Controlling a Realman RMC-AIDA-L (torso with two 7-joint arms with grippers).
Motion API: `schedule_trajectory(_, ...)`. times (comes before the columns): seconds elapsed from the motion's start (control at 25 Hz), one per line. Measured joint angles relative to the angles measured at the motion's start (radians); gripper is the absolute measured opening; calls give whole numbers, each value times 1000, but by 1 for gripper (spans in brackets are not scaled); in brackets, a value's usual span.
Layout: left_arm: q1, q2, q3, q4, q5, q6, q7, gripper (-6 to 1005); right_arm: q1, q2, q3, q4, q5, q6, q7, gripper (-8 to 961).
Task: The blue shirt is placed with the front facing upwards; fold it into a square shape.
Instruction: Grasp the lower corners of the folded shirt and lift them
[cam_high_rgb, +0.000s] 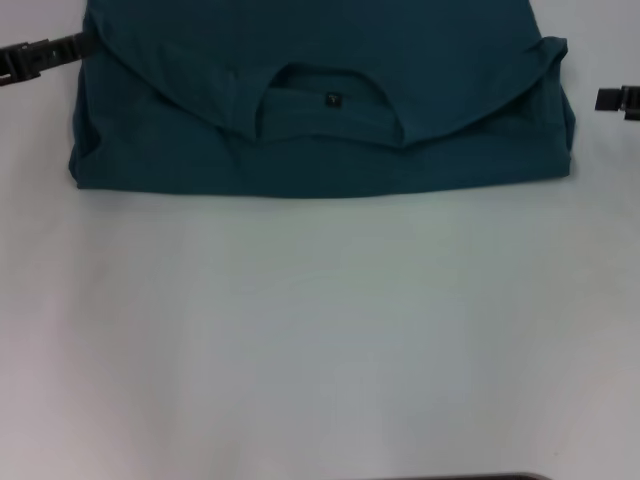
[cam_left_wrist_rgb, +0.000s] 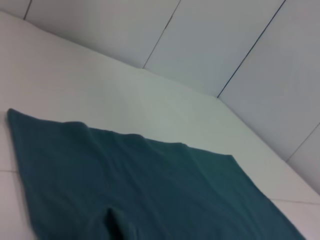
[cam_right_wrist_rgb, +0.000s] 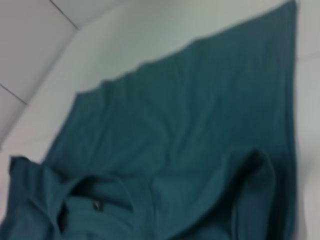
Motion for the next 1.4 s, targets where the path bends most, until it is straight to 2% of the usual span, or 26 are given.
schedule_trajectory(0.12,11,-3,17,3,7,-18,14,875,20,0,-3,-7,-55,0,45,778)
schedule_trajectory(0.28,24,-7,37,4,10,-25,19,875,39,11,-4,-16,-102,6,76,777)
schedule_trajectory(0.6,31,-6,51,4,17,-25,23,876,67,21,-6,-80,-116,-13,82,774)
schedule_trajectory(0.88,33,-5,54,4,17,-28,23,874,69,28,-6,-101,-117,-60,82,730)
schedule_trajectory(1.16,35,-7,54,4,17,-32,24,875,90,45,-20,-144,-118,-138,74,728)
schedule_trajectory(1.4,36,-4,54,4,17,-35,24,874,106,63,-30,-155,-114,-153,62,726)
